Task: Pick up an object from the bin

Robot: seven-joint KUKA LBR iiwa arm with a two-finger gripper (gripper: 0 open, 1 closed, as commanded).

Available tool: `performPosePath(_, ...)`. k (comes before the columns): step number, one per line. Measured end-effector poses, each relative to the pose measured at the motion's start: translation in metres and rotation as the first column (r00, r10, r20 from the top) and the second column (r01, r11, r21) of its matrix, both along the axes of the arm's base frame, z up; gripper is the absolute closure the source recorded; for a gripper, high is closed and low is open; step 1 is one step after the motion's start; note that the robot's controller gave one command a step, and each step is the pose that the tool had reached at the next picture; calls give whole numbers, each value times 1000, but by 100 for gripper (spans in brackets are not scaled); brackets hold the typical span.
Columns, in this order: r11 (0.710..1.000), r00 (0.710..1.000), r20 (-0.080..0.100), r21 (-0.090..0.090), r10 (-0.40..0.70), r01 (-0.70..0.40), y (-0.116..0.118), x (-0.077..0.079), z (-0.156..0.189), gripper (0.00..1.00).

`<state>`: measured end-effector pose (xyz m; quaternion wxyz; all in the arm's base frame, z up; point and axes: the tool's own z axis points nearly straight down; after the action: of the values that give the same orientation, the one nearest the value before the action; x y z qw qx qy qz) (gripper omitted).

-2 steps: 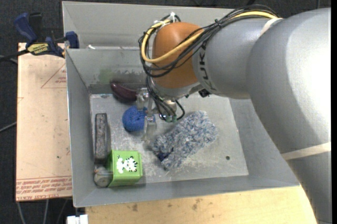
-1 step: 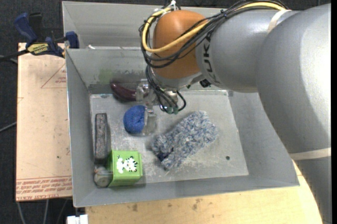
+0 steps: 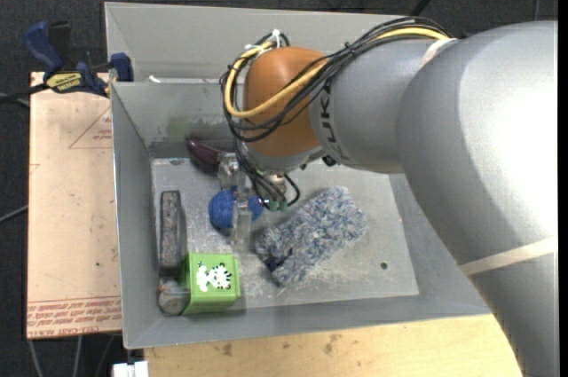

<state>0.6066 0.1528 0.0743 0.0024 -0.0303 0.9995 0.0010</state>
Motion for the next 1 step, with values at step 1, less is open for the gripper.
performPosePath(1, 999, 999, -1, 0, 46, -46, 2, 8, -3, 100)
